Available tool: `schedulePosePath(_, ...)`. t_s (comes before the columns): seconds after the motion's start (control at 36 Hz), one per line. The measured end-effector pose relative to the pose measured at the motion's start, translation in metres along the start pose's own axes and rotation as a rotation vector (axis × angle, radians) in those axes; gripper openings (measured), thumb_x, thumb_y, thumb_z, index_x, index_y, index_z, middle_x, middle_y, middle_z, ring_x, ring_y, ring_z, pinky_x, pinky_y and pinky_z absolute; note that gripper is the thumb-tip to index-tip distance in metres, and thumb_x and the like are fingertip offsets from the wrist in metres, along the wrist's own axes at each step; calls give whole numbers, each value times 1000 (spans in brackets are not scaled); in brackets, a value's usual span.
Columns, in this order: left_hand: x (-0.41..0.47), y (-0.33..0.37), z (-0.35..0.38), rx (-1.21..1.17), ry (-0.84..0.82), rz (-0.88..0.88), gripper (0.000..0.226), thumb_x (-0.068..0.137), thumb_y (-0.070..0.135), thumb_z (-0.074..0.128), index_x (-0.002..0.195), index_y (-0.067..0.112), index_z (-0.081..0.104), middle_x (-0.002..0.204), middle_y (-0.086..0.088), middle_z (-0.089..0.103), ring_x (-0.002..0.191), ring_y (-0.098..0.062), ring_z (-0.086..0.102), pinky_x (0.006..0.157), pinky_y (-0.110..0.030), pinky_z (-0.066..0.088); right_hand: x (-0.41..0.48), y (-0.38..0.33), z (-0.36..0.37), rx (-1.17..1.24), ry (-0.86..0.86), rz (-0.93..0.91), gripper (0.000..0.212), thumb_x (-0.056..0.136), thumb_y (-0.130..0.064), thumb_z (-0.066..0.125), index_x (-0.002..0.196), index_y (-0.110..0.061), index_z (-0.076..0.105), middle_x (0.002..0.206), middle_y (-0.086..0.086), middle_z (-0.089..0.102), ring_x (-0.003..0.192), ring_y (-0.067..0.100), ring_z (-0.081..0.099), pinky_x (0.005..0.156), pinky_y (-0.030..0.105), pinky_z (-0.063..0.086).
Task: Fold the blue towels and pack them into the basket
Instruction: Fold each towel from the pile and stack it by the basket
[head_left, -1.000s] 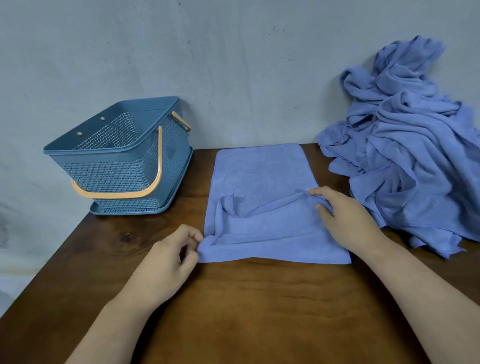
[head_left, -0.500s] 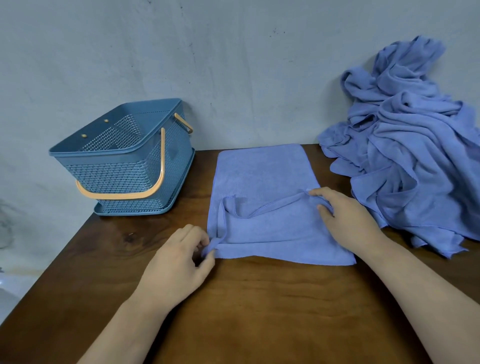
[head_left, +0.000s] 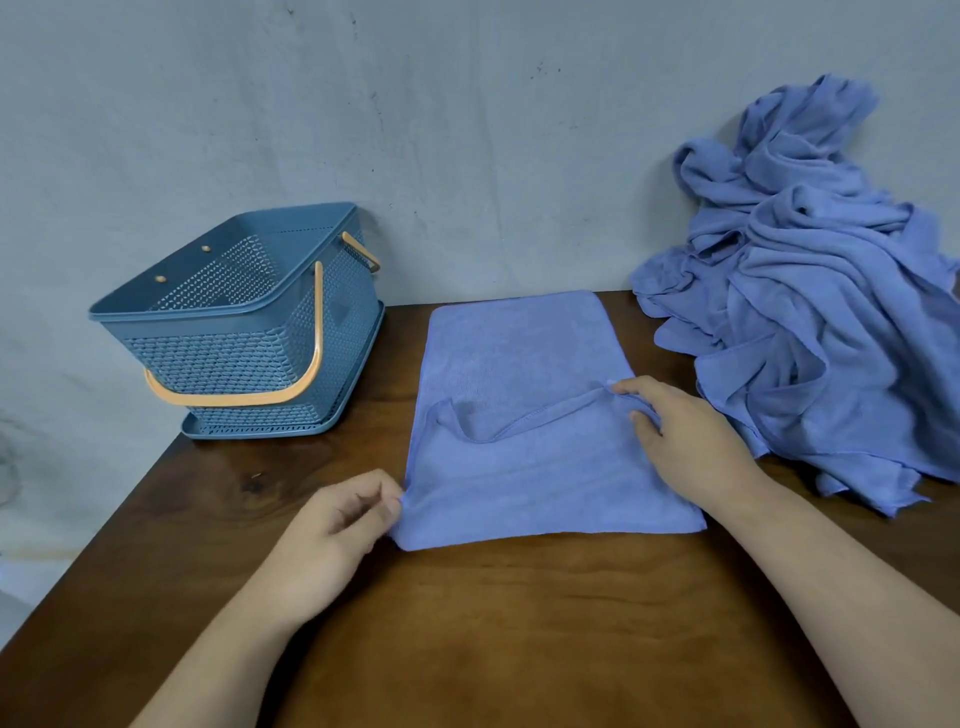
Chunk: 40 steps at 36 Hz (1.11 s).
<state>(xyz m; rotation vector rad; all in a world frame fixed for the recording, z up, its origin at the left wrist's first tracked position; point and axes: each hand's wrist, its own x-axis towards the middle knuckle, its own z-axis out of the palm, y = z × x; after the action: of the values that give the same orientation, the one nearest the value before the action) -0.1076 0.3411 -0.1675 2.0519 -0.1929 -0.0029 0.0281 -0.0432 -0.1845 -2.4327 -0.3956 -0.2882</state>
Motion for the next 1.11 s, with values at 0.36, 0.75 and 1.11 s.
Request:
schedulePosePath(0.36,2,11,7,415,-122,-108,43,90,57,67,77,17,56,52,9,42,52,-8,33,57,-32,28,-4,6,-26,45,-321,49,53,96,-11,64,130,-50,52,90,-18,59,78,-2,60,62,18,46)
schedulePosePath(0.75,85,13,-16,590,-205,213,54,90,29,82,137,41,59,130,30,55,126,-3,52,108,-23,41,-5,-8,-21,-115,-62,80,4,100,-36,64,102,-37,66,74,-17,63,73,5,60,66,37,55)
schedulePosePath(1.11,107,-15,-7,-200,87,-139,33,103,46,65,99,15,74,108,-12,78,95,-27,73,92,-49,55,4,3,-16,31,95,146,23,108,-26,51,85,-27,55,67,-10,59,59,10,55,53,36,45)
